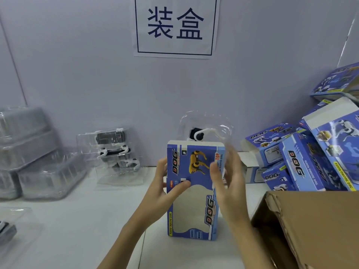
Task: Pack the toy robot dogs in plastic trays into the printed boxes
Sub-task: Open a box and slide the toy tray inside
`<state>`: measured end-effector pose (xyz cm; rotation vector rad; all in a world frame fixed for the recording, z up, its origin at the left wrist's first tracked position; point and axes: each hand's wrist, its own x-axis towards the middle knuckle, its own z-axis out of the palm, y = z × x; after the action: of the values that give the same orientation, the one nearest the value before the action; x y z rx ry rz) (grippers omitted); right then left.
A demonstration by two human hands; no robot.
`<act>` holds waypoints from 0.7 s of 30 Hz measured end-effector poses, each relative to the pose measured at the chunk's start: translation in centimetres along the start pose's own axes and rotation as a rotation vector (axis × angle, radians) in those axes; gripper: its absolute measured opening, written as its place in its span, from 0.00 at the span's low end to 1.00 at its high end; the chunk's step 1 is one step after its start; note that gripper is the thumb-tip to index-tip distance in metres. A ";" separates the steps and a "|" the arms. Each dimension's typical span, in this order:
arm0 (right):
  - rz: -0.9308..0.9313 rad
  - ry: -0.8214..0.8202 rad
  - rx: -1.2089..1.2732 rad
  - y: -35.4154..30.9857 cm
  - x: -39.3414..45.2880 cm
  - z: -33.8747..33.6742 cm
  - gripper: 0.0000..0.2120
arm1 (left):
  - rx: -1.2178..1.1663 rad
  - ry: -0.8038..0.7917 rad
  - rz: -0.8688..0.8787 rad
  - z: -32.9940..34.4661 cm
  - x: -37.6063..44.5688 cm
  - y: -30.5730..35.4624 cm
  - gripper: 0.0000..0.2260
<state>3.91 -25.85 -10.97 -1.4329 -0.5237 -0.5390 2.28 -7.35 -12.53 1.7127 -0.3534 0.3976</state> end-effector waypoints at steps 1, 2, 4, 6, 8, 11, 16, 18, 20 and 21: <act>0.023 0.004 -0.011 0.7 -1.2 0.0 0.35 | -0.003 0.002 0.003 0.1 0.0 0.1 0.26; 0.044 0.005 -0.024 1.3 -2.0 0.0 0.36 | -0.008 0.003 0.008 0.1 -0.1 0.1 0.27; 0.072 0.010 -0.041 2.1 -2.5 -0.2 0.34 | -0.028 -0.002 0.012 0.1 -0.1 0.1 0.29; 0.071 0.024 -0.043 2.2 -2.4 -0.4 0.30 | -0.056 -0.008 0.013 0.3 -0.2 0.0 0.30; 0.065 0.022 -0.055 2.1 -2.2 -0.5 0.28 | -0.075 -0.002 0.009 0.4 -0.4 0.1 0.30; 0.059 0.009 -0.070 2.0 -2.3 -0.6 0.28 | -0.082 0.005 -0.009 0.5 -0.5 0.1 0.25; 0.055 0.000 -0.094 1.7 -2.0 -1.0 0.28 | -0.103 0.017 -0.025 0.2 -0.6 0.1 0.24; 0.058 0.000 -0.102 1.7 -1.9 -1.0 0.32 | -0.086 0.045 -0.019 0.2 -0.6 0.2 0.23; 0.041 -0.018 -0.124 1.7 -1.9 -1.0 0.32 | -0.057 0.075 -0.014 0.1 -0.6 0.2 0.22; 0.033 -0.030 -0.138 1.8 -1.9 -1.0 0.31 | -0.056 0.078 -0.015 0.1 -0.7 0.2 0.22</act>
<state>3.55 -26.64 -13.60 -1.5800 -0.4938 -0.5363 1.61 -7.50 -12.64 1.6396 -0.2922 0.4378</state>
